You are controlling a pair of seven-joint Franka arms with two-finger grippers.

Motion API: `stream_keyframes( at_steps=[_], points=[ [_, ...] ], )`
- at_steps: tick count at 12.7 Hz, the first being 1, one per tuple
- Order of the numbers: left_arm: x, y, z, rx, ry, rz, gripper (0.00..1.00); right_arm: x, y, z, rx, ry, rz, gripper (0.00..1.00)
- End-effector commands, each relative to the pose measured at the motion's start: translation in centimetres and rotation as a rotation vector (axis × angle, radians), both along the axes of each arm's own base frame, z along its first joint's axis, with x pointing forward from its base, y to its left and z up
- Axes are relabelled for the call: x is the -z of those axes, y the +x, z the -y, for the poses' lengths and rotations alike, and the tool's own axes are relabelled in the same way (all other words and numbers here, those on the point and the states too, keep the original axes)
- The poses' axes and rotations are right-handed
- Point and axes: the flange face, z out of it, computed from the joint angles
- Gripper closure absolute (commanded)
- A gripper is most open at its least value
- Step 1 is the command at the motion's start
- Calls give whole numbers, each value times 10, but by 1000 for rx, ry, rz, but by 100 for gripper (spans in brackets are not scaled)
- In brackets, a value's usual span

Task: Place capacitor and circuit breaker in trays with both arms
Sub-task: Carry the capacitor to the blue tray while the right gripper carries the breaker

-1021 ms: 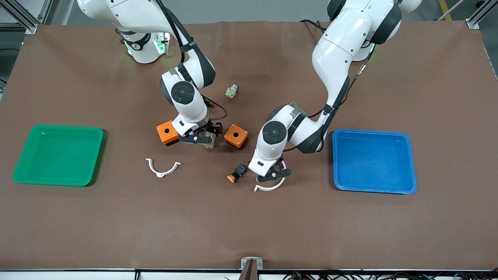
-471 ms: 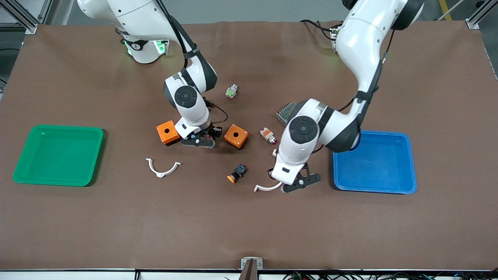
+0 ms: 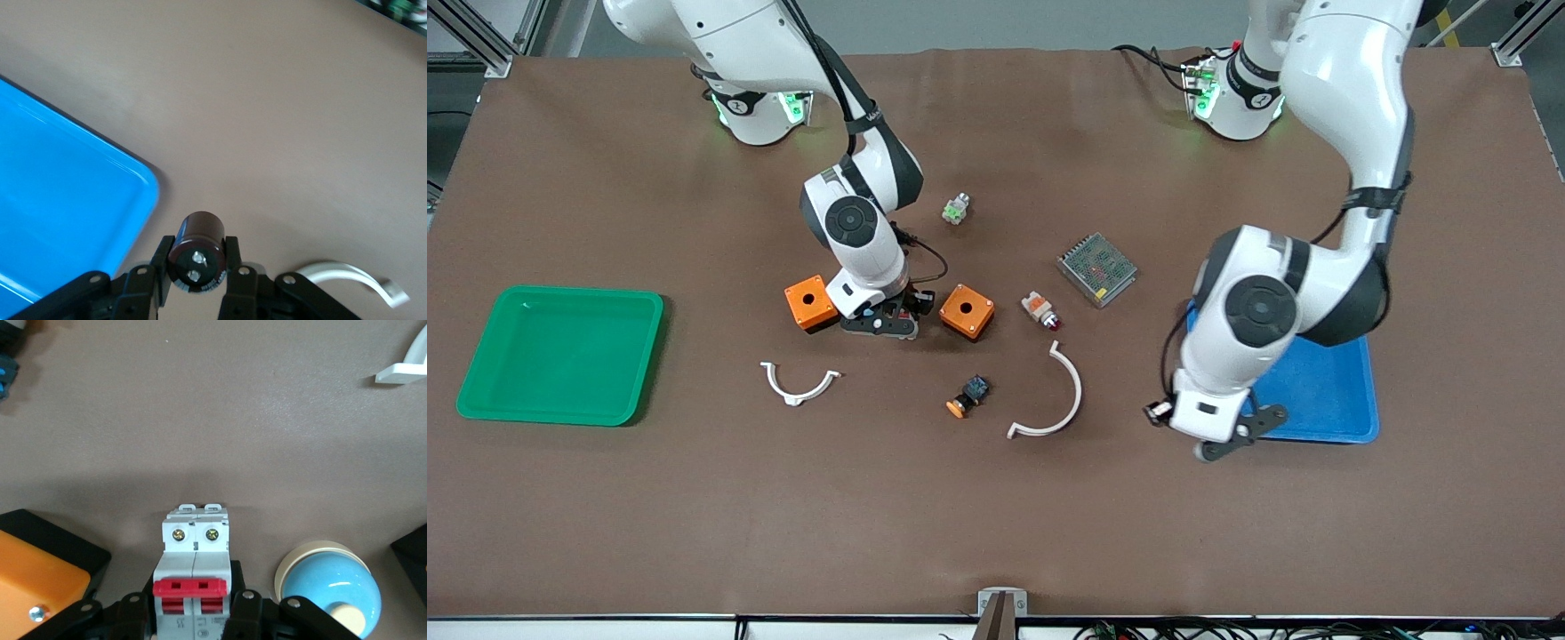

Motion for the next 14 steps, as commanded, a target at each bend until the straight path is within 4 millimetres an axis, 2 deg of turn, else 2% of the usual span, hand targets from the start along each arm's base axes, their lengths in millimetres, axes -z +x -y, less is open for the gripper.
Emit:
stream_keyframes(
  at_steps=[1,2,4,5,6,7,8,9,10,11,12,13,14],
  points=[
    [17,-2,-53,-15,32,-44,100,-43,7,10,41,6,-34,71],
    [28,-1,-79,-25,38,-68,100,-63,13,22,58,4,-54,71],
    [52,-8,-114,-67,49,-123,100,-114,28,54,98,2,-101,71],
    [64,-18,-128,-79,55,-153,100,-140,39,75,127,-4,-123,71],
    [68,-28,-147,-60,72,-170,100,-166,48,96,148,-12,-150,71],
    [72,-38,-166,-43,78,-175,100,-194,59,122,147,-17,-188,71],
    [83,-53,-176,-38,75,-180,100,-215,71,156,152,-22,-229,71],
    [94,-67,-179,-29,70,-166,100,-236,85,200,150,-13,-265,71],
    [107,-82,-181,-13,60,-145,100,-246,94,243,126,7,-279,71],
    [117,-91,-185,-9,53,-130,99,-247,101,291,86,16,-277,71],
    [122,-95,-188,-2,52,-132,97,-245,103,331,64,10,-272,70],
    [126,-97,-188,16,53,-141,94,-242,104,368,59,7,-266,70],
    [128,-96,-189,27,54,-145,85,-233,104,409,47,22,-269,70]
  ],
)
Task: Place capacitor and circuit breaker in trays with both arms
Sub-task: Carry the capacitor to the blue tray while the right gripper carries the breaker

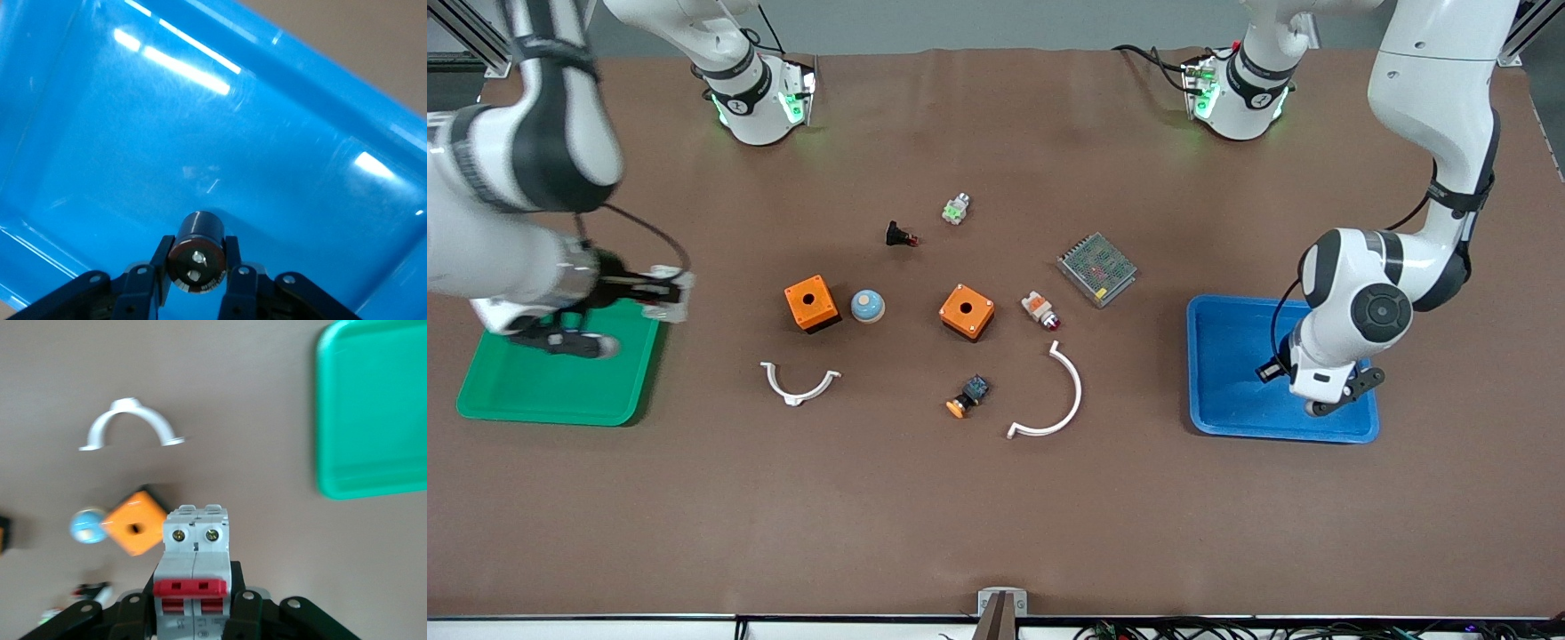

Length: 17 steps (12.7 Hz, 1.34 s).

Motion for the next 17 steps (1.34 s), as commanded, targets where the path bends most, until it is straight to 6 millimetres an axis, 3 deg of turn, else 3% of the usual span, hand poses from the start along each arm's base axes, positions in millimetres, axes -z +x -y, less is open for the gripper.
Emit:
stream_keyframes(
  at_steps=[1,2,3,6,8,12,13,15,17],
  points=[
    [-8,-8,-1,39,3,13,71,23,4,81,-44,26,-9,70],
    [-8,-6,-1,37,3,16,46,38,4,114,-53,39,-2,70],
    [-7,-5,-1,35,3,16,1,55,6,137,-61,44,7,70],
    [-24,8,-1,30,1,53,0,107,14,189,-93,13,54,70],
    [-57,24,2,32,3,101,0,130,19,219,-131,-30,78,70],
    [-168,69,-6,127,76,148,0,180,11,266,-190,-33,108,69],
    [-191,72,-9,157,82,146,0,190,9,276,-209,-34,124,69],
    [-242,68,-13,204,84,200,0,200,4,290,-197,-45,142,69],
    [-306,46,-21,271,87,230,0,210,-4,296,-185,-38,129,69]
  ],
)
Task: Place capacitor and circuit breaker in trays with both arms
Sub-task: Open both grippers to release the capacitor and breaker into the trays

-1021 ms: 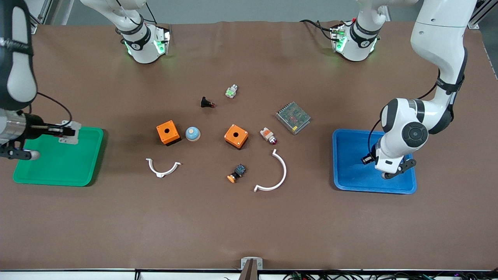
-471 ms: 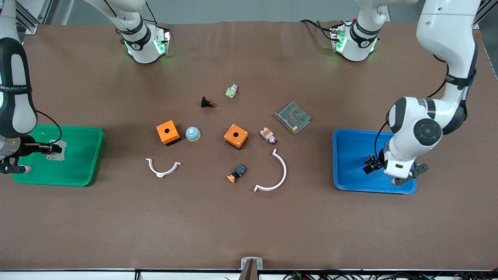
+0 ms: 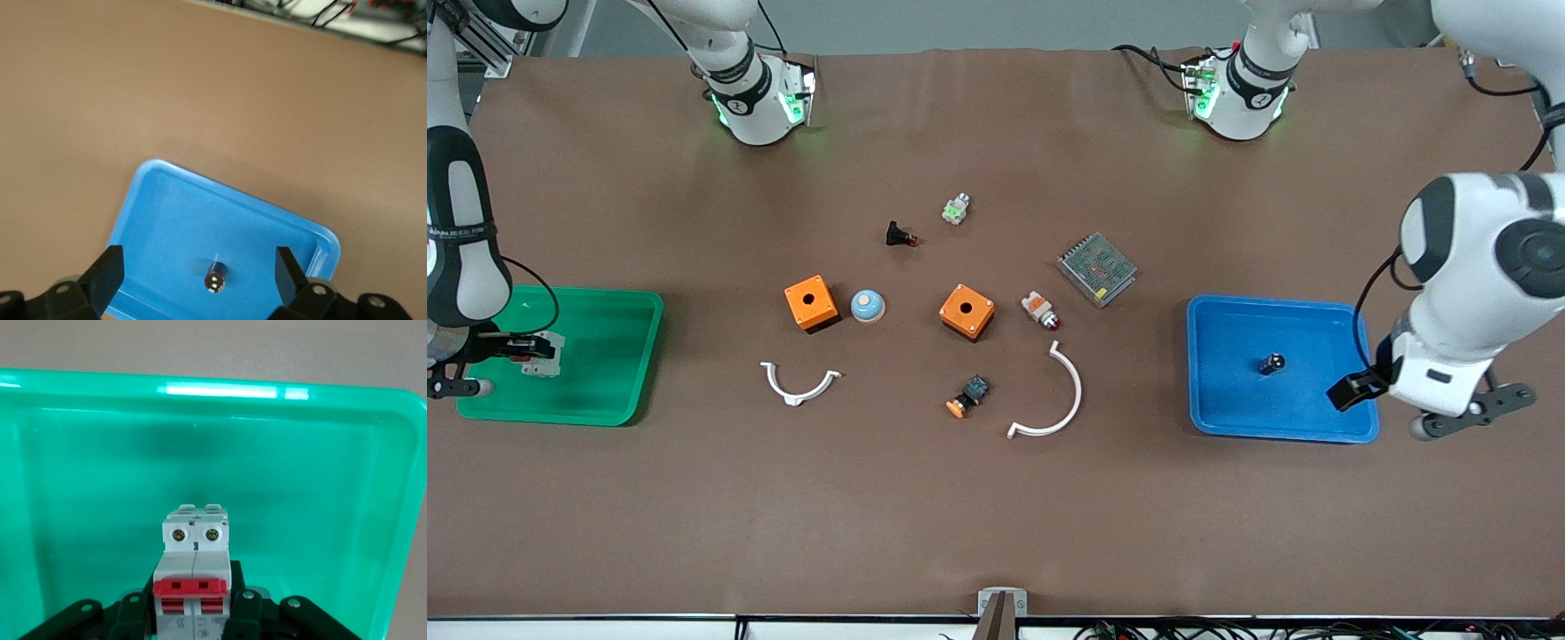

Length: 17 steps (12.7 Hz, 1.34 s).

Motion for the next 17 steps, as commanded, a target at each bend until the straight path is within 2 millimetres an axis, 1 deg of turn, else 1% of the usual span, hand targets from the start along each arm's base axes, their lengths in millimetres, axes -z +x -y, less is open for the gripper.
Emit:
stream_keyframes(
  at_steps=[1,2,3,4,5,6,7,8,9,10,11,12,13,14,15,16,17],
  points=[
    [-78,-35,-10,52,9,14,0,7,-2,7,-6,2,2,69],
    [-103,-48,-10,46,-6,29,0,17,-5,7,-5,5,-5,69],
    [-121,-57,-7,47,-9,36,0,23,-6,7,-6,0,3,69],
    [-138,-63,0,55,-10,38,0,27,-7,7,-5,-3,9,69],
    [-150,-68,12,72,-12,29,0,30,-7,5,-7,-1,6,69],
    [-164,-73,20,81,-16,18,0,32,-9,3,-8,3,1,67],
    [-171,-78,19,84,-21,-11,0,33,-11,4,-2,7,-2,51],
    [-182,-87,19,101,-40,-29,0,33,-12,6,2,11,-7,5],
    [-190,-96,17,140,-62,-22,0,27,-12,5,3,13,-9,0],
    [-184,-99,15,193,-70,-46,0,21,-15,2,6,36,-50,0],
    [-180,-109,13,239,-65,-65,0,-2,-17,1,10,48,-65,0],
    [-175,-122,8,259,-62,-84,0,-23,-19,-5,9,58,-76,0],
    [-177,-129,2,244,-67,-82,0,-46,-21,-10,14,68,-90,1],
    [-181,-132,0,237,-70,-81,0,-73,-23,-17,10,72,-89,2],
    [-184,-134,-2,242,-70,-95,0,-97,-24,-30,21,75,-96,2],
    [-184,-134,-1,243,-70,-100,0,-117,-26,-40,50,75,-106,2],
    [-180,-132,0,248,-68,-110,0,-145,-30,-55,76,74,-109,2]
  ],
)
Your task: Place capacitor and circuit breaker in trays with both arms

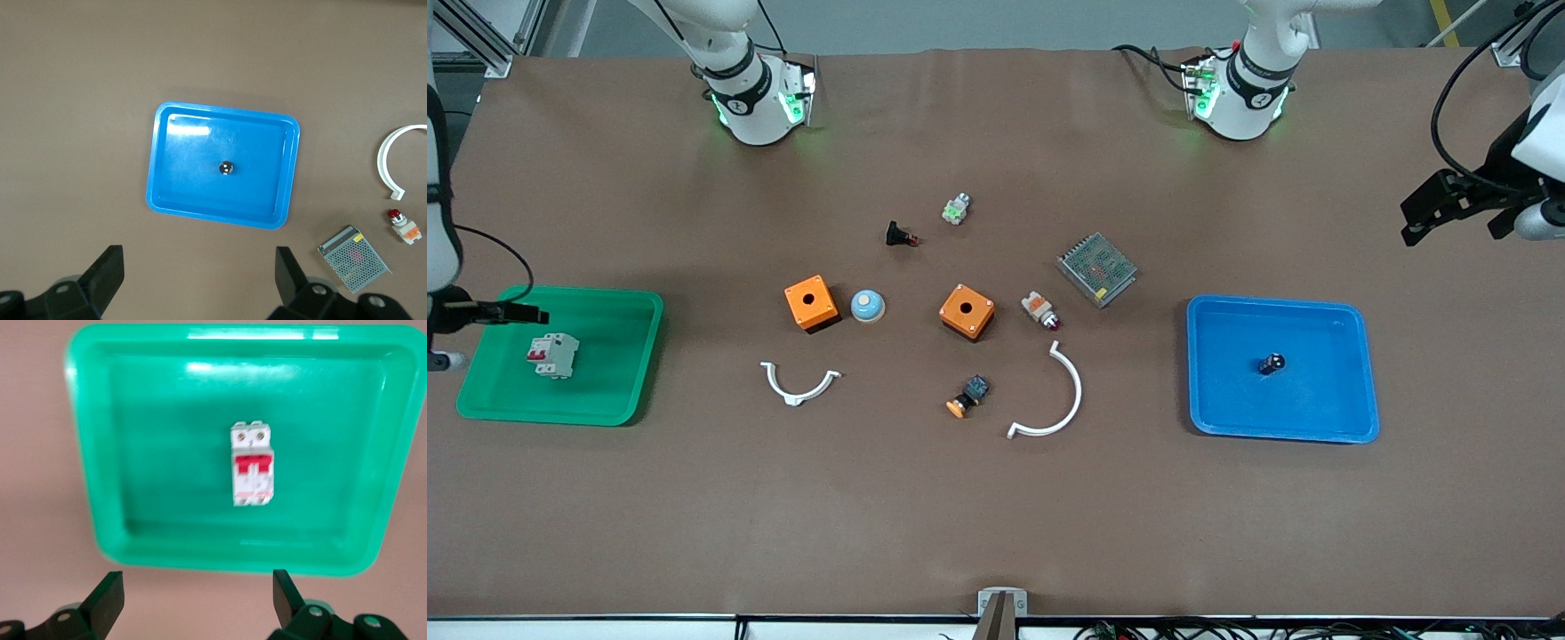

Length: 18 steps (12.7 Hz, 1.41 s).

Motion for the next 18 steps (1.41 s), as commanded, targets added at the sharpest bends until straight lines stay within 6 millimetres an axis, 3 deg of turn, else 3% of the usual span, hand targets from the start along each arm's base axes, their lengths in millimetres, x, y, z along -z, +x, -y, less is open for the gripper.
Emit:
stream_keyframes(
  at_steps=[1,5,10,14,18],
  points=[
    [5,-5,3,30,-10,-24,0,-62,-10,-44,43,-15,2,2],
    [6,-9,22,41,-9,-45,0,-143,-23,-124,86,-37,-7,2],
    [5,-13,17,37,-7,-60,0,-195,-39,-200,86,-56,-1,3],
    [7,-15,12,31,-7,-79,0,-217,-48,-241,88,-51,19,2],
    [8,-13,13,22,-38,-72,0,-227,-43,-241,90,-52,64,1]
  ],
)
